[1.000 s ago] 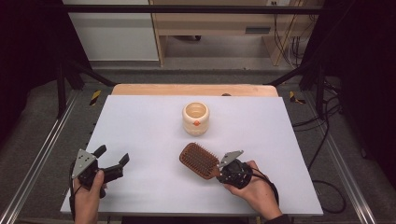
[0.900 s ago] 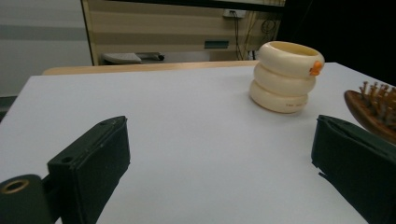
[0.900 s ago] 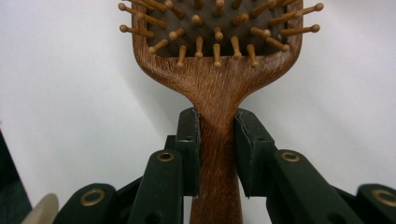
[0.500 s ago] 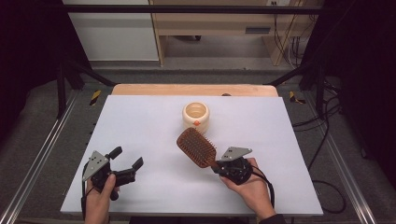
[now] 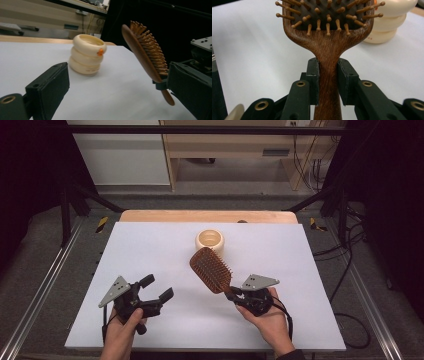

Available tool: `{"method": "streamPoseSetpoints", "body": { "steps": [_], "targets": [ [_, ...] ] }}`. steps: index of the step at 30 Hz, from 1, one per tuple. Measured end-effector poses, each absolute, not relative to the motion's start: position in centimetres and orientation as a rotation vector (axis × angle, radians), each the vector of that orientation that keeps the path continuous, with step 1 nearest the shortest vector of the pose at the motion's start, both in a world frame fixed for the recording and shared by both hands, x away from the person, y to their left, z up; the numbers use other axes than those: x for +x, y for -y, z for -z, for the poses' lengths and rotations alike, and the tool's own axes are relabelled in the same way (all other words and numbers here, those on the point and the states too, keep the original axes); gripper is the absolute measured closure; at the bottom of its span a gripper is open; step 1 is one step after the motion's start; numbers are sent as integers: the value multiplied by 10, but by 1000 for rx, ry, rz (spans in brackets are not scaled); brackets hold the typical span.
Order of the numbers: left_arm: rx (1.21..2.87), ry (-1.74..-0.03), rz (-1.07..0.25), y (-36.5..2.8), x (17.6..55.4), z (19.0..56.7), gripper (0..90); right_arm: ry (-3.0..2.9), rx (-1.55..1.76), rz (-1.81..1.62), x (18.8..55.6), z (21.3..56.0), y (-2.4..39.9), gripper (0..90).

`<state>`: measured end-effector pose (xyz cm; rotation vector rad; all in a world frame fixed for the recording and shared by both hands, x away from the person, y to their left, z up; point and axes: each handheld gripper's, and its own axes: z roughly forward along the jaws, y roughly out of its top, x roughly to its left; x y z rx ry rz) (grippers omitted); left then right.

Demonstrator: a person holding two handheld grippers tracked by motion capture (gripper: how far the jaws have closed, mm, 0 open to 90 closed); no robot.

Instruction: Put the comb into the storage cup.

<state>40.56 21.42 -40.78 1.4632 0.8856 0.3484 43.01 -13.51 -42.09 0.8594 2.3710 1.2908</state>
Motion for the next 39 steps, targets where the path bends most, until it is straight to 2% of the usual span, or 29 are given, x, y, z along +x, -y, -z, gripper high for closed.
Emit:
{"method": "streamPoseSetpoints", "body": {
  "steps": [11,19,29,39],
  "targets": [
    [1468,-868,-231,-165,431,381,50,-2295,801,-1375,429,413,129,732],
    [1444,-873,-259,-157,443,355,52,-2256,778,-1419,438,406,119,732],
    [1399,-897,-196,-150,452,350,51,-2205,779,-1491,439,401,118,732],
    [1389,-900,-204,-137,455,345,55,-2194,747,-1496,432,400,112,732]
  ]
}}
